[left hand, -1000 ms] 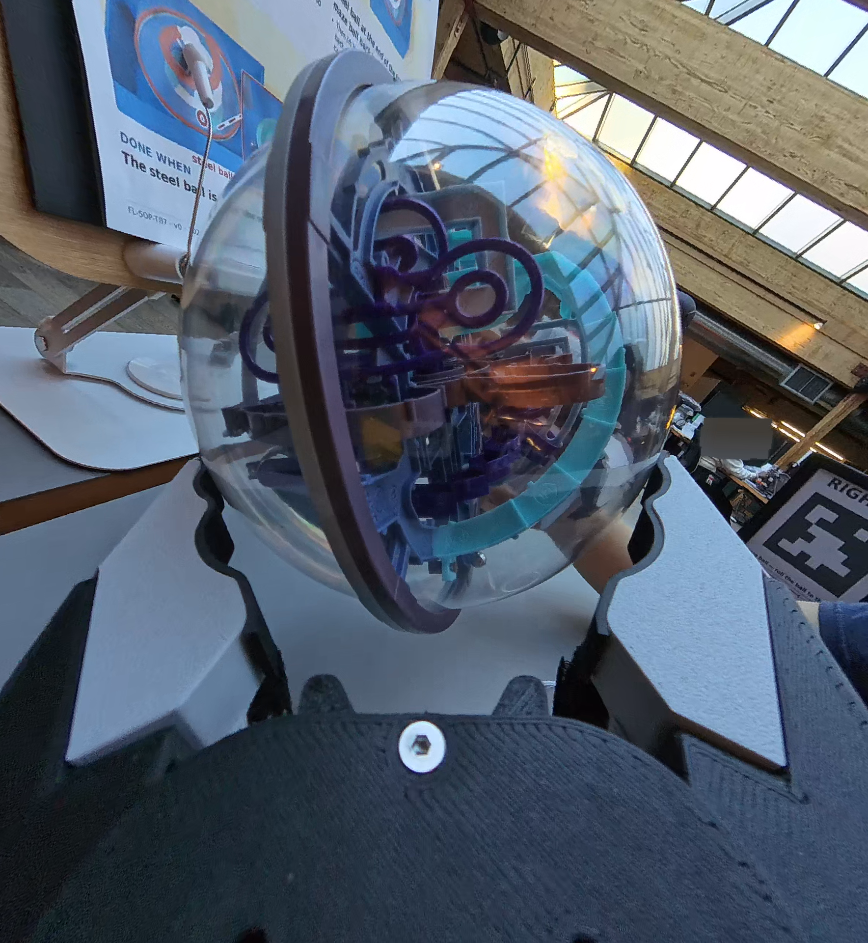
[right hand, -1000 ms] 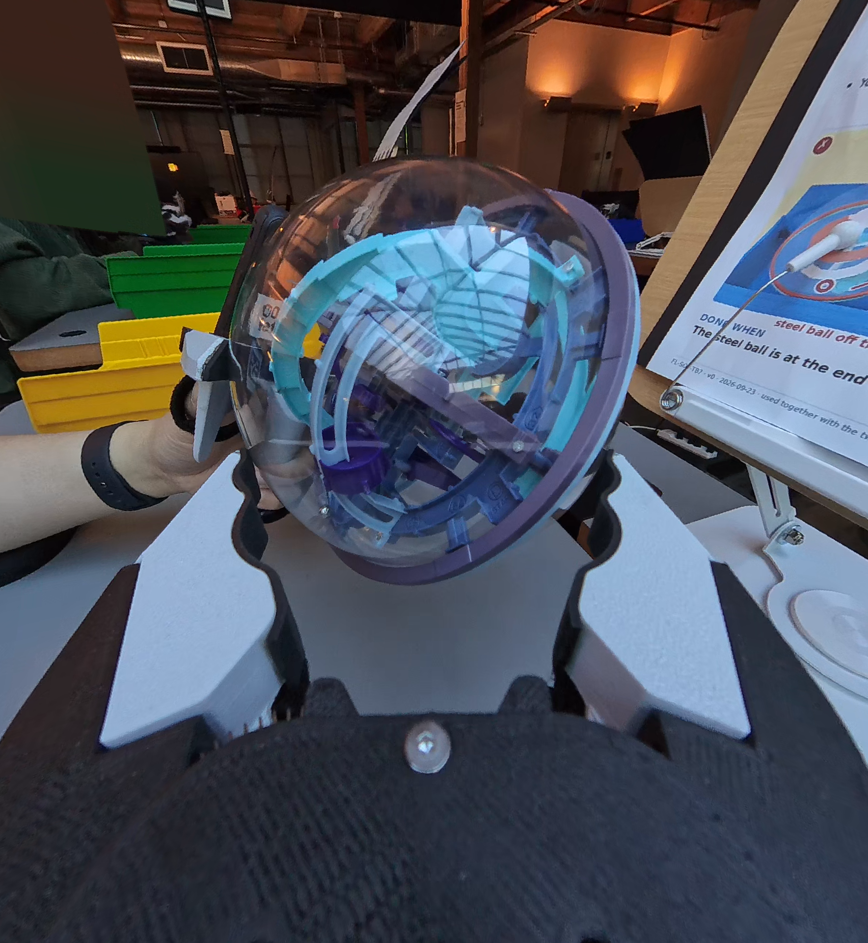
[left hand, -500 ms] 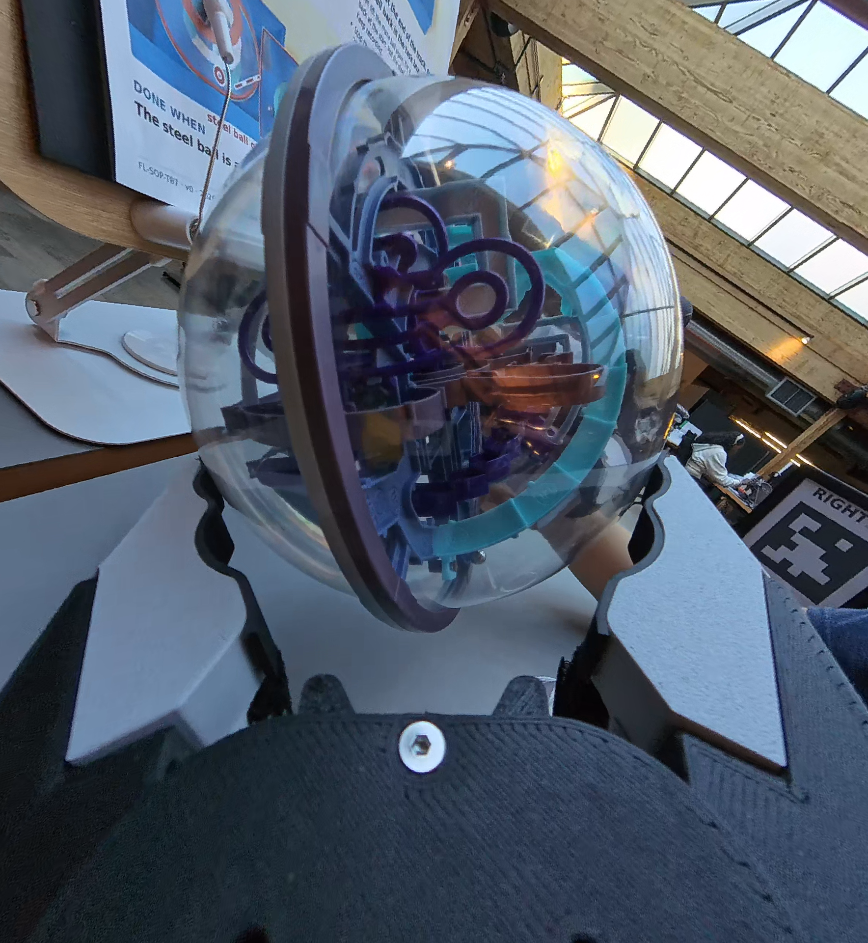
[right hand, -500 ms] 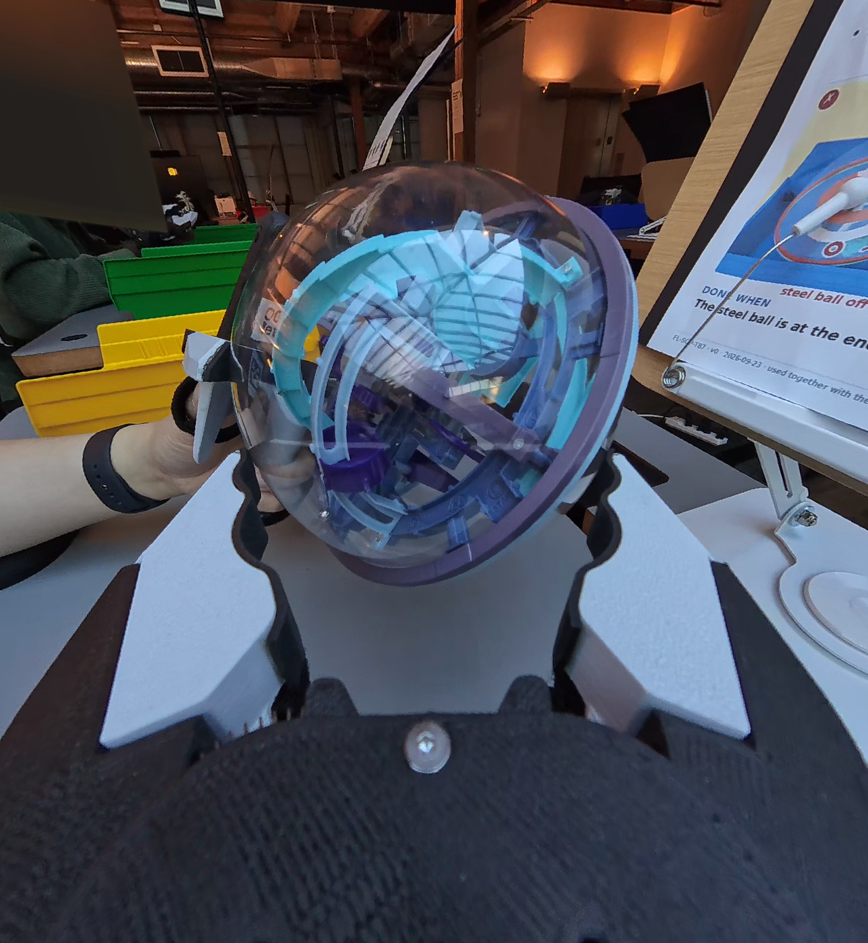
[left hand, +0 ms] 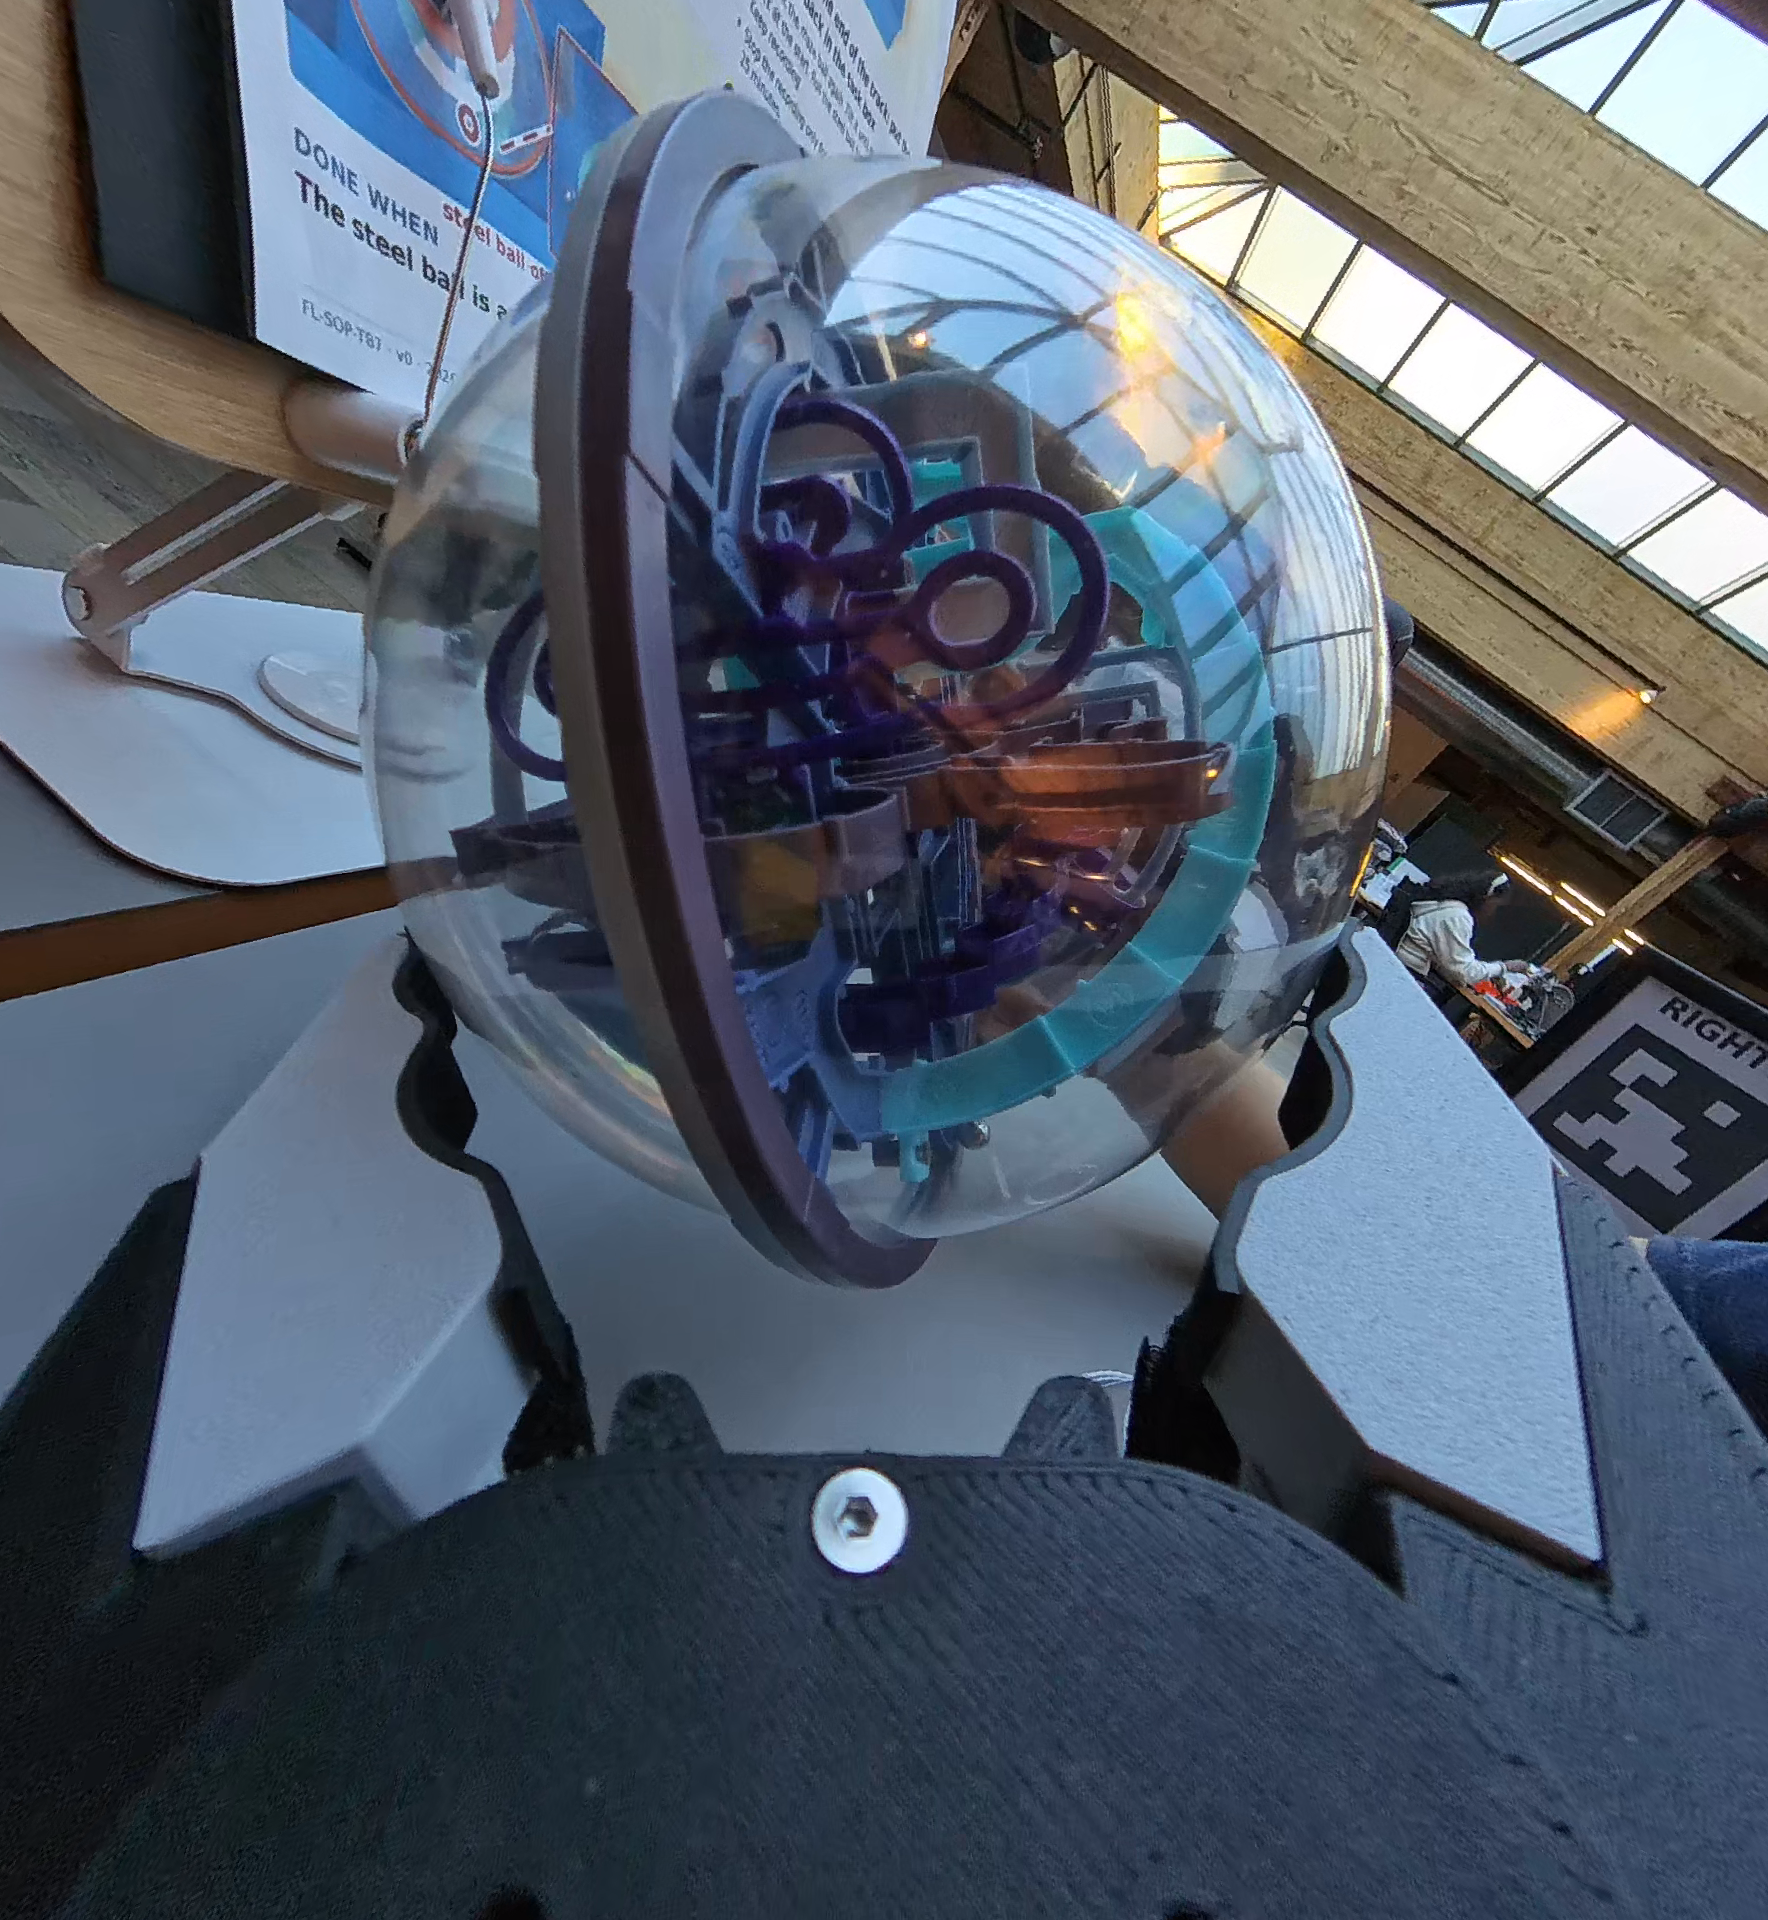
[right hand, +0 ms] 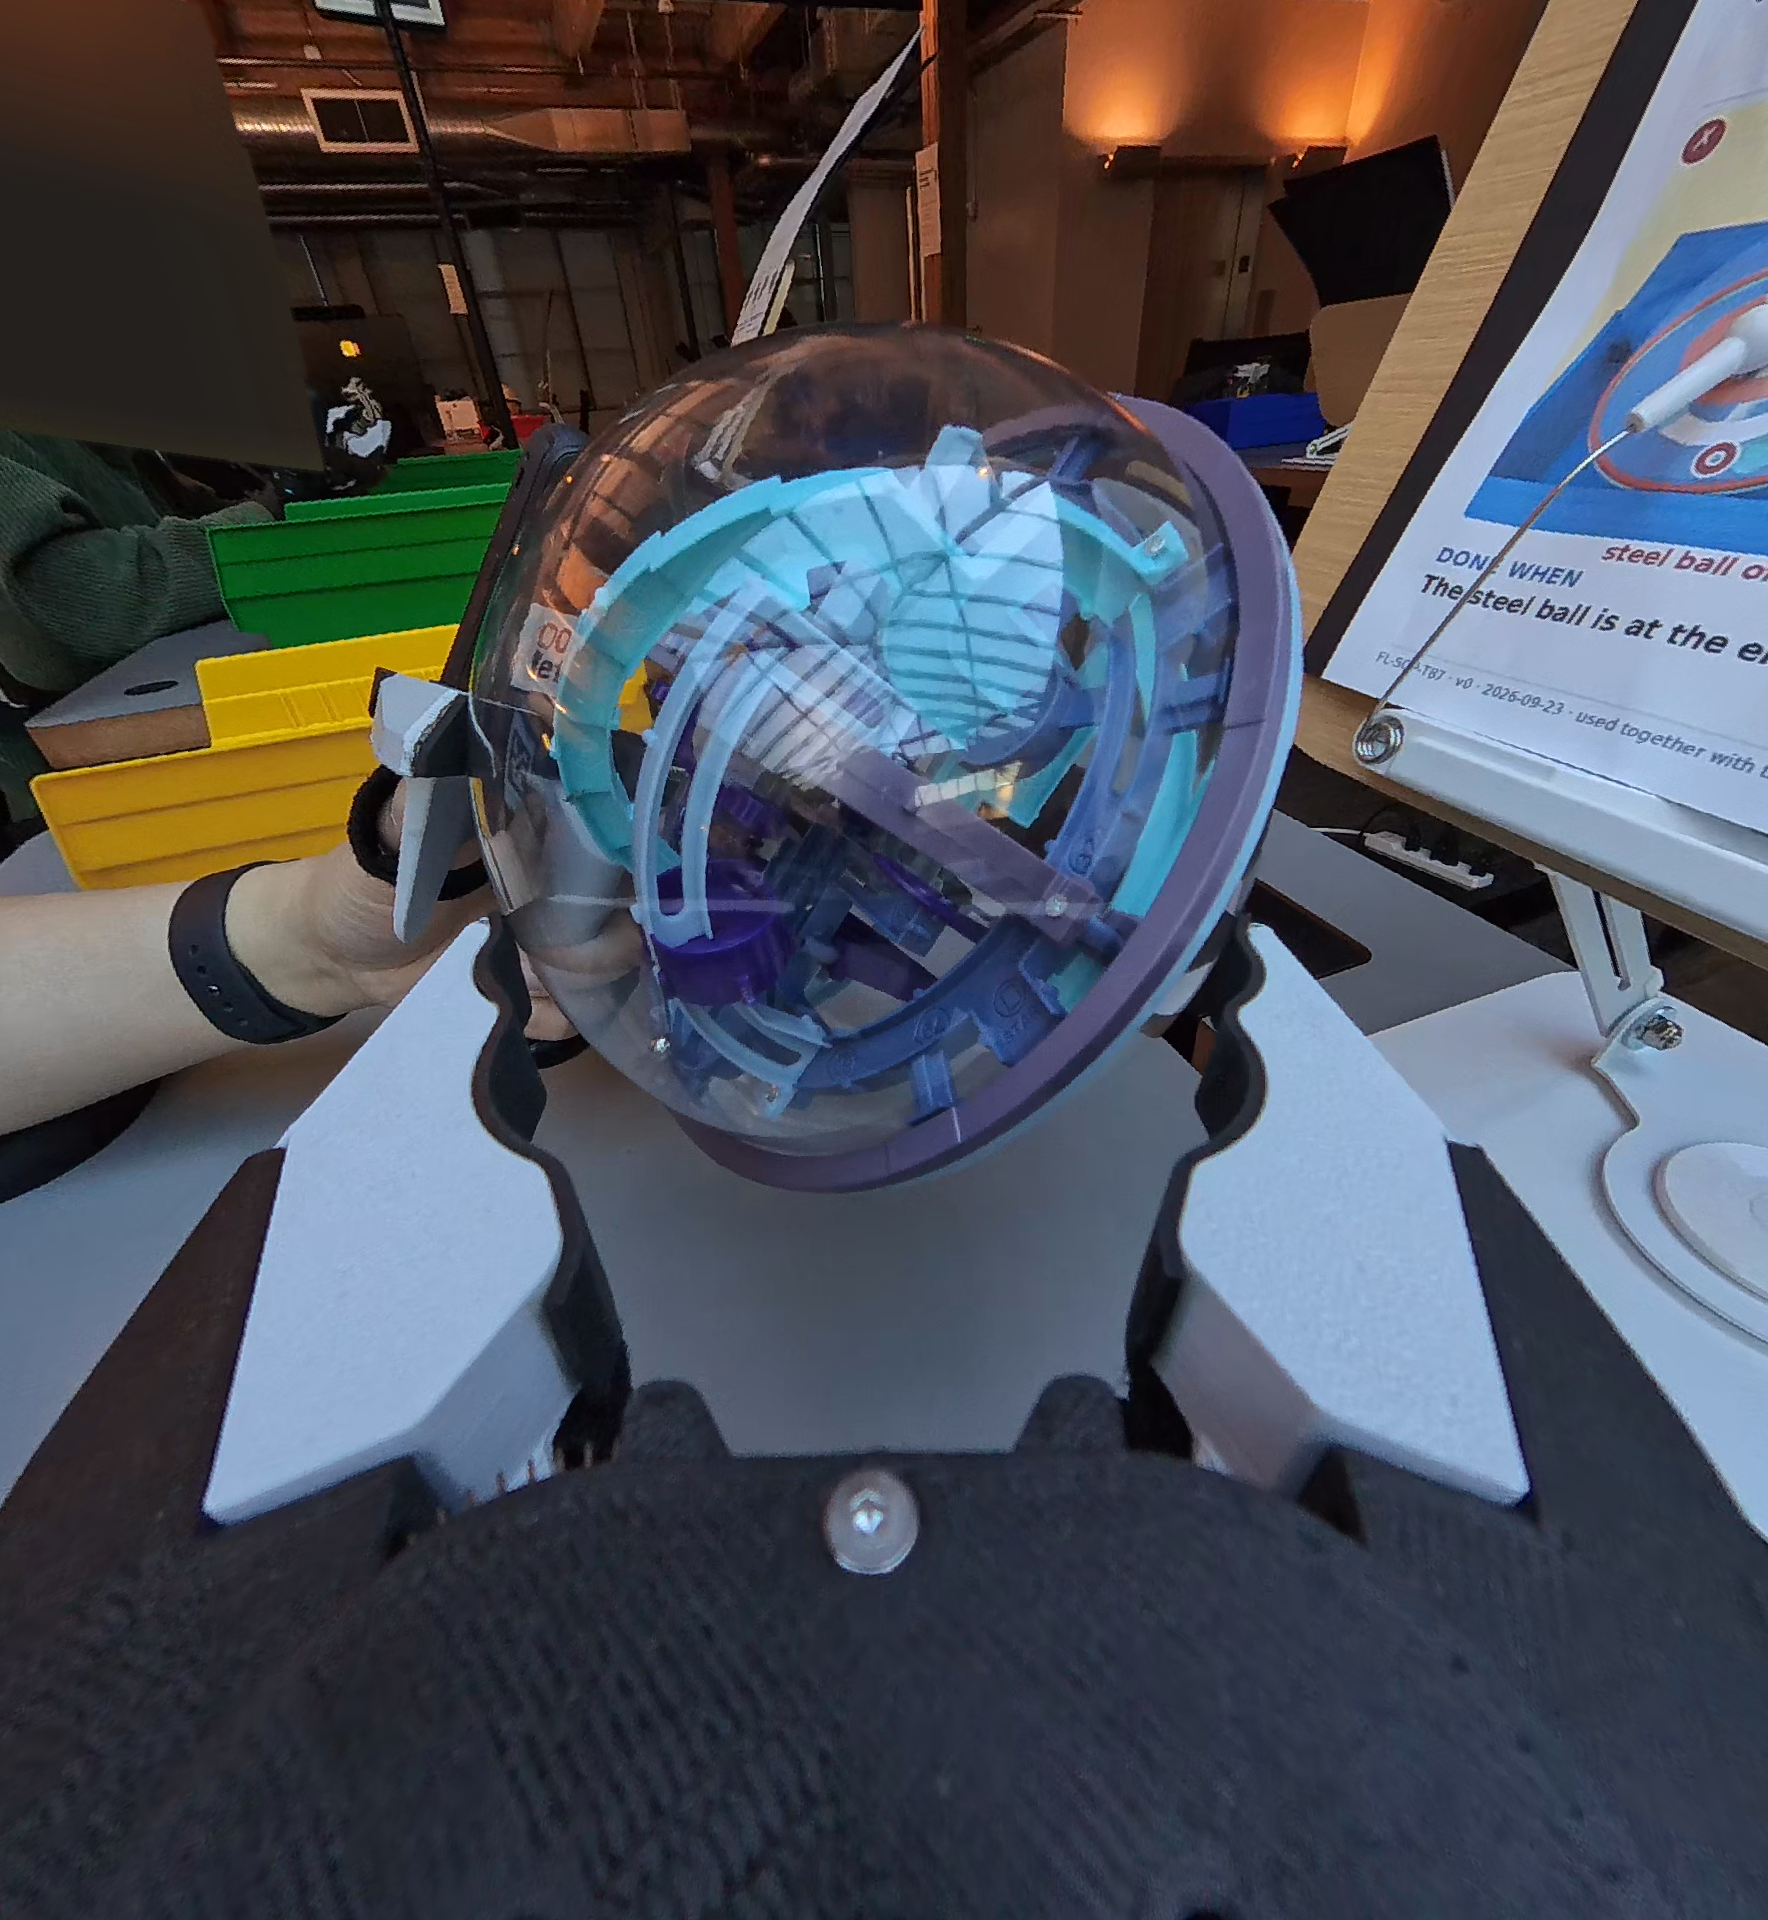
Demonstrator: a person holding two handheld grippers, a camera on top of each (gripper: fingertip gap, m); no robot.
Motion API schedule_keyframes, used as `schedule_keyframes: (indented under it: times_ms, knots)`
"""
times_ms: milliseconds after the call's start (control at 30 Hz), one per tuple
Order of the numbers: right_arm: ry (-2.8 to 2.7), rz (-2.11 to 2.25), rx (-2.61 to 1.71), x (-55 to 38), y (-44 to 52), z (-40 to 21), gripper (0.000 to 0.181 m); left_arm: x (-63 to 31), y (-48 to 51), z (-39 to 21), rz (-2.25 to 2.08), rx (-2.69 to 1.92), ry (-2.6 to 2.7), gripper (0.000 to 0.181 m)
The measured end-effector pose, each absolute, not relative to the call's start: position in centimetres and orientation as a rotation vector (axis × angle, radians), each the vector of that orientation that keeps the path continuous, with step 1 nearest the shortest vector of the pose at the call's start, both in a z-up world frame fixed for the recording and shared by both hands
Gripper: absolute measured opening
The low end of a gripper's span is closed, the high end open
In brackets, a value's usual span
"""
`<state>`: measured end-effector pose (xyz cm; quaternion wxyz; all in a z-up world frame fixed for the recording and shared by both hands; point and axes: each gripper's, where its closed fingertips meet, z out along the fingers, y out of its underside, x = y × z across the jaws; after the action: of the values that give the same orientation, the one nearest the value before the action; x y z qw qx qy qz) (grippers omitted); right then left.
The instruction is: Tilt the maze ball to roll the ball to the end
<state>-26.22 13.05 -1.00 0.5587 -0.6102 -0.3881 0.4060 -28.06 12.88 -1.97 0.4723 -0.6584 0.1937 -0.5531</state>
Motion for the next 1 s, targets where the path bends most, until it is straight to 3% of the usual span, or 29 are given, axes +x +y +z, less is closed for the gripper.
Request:
schedule_keyframes:
  times_ms: [1000]
  knots:
    - [-0.905, 0.983, -1.509, -26.2, 13.7, -3.0, 0.131, -28.0, 13.4, -4.0, -1.383, -1.670, 0.447, 0.158]
